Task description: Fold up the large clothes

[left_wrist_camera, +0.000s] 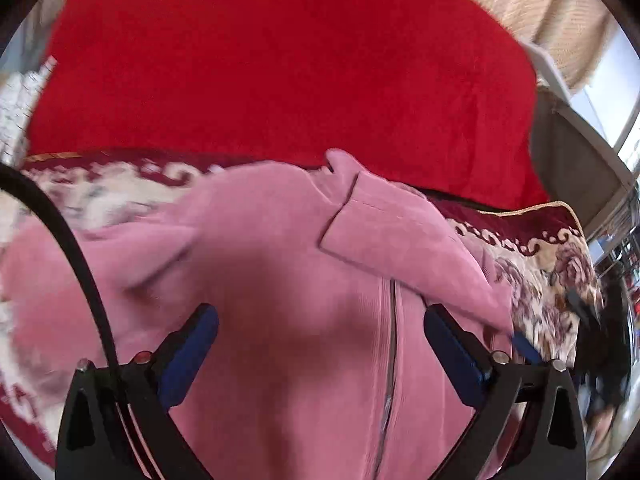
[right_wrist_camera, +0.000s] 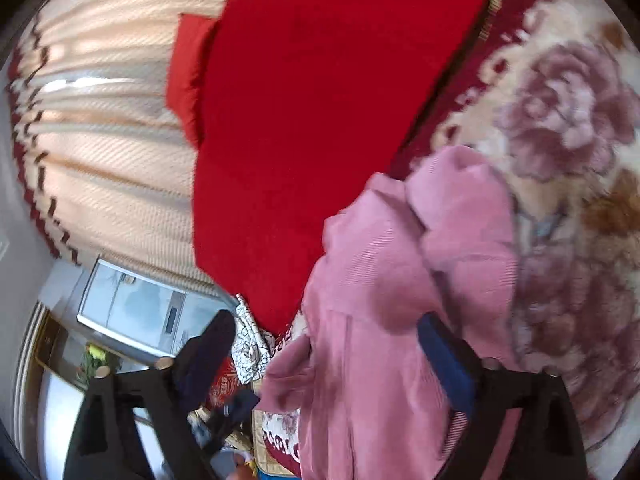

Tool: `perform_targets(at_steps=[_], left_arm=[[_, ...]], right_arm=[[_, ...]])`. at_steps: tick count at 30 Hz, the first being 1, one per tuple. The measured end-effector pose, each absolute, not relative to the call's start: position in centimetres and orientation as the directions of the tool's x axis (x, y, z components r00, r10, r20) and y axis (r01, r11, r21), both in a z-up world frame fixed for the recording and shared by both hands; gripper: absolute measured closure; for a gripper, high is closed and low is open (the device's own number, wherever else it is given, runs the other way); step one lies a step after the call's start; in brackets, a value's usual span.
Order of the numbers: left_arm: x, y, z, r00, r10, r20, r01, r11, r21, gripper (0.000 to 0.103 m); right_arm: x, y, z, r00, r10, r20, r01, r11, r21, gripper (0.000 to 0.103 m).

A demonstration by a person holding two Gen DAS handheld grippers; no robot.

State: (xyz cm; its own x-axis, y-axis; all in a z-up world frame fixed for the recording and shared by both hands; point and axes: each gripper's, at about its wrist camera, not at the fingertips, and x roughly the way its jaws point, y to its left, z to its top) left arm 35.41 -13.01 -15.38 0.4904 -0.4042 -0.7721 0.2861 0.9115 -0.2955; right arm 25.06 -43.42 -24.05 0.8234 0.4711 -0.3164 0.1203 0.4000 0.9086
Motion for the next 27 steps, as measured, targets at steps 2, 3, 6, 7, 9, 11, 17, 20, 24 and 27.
perform_targets(at_steps=[2, 3, 6, 7, 9, 11, 17, 20, 24, 27], left_arm=[[37.9, -14.6, -16.4, 0.463, -0.432, -0.774, 0.274, 0.9, -0.338, 0.017], [39.4, -15.5, -17.0, 0.434, -0.446, -0.783, 0.268, 0.893, -0.36, 0.017], [42.5, -16.7, -18.9, 0.387, -0.444, -0.809, 0.199, 0.896, -0.397, 0.017], [43.1, -16.9, -19.2, 0.387, -0.449, -0.805, 0.181, 0.893, -0.412, 0.018], [44.2, -17.4, -19.8, 0.366, -0.499, -0.786, 0.173, 0.866, -0.47, 0.024], [44.7, -17.9, -20.4, 0.333, -0.538, -0.775, 0.154, 0.842, -0.518, 0.047], [44.7, -17.3, -20.6, 0.349, -0.568, -0.745, 0.148, 0.819, -0.555, 0.092], [44.4, -16.2, -19.7, 0.376, -0.581, -0.722, 0.145, 0.807, -0.573, 0.095], [42.6, -15.3, -16.4, 0.427, -0.539, -0.726, 0.204, 0.839, -0.504, 0.096], [40.5, -13.2, -14.6, 0.447, -0.513, -0.733, 0.225, 0.857, -0.463, 0.096]], right_arm=[[25.5, -44.4, -25.2, 0.816, 0.498, -0.294, 0.13, 0.337, 0.932, 0.018], [25.5, -44.8, -25.5, 0.818, 0.502, -0.282, 0.128, 0.319, 0.939, 0.018], [25.6, -45.2, -25.3, 0.823, 0.51, -0.25, 0.103, 0.298, 0.949, 0.018], [25.3, -46.0, -24.9, 0.827, 0.51, -0.234, 0.087, 0.295, 0.951, 0.018], [25.0, -46.8, -24.5, 0.833, 0.507, -0.223, 0.066, 0.309, 0.949, 0.018], [24.9, -47.1, -23.9, 0.838, 0.495, -0.231, 0.063, 0.333, 0.941, 0.018], [25.8, -47.3, -23.6, 0.835, 0.483, -0.264, 0.077, 0.372, 0.925, 0.038], [26.2, -47.0, -23.7, 0.824, 0.48, -0.299, 0.088, 0.413, 0.906, 0.05], [26.2, -46.9, -24.0, 0.823, 0.471, -0.318, 0.11, 0.417, 0.902, 0.05], [26.0, -47.0, -24.1, 0.826, 0.467, -0.315, 0.114, 0.41, 0.905, 0.05]])
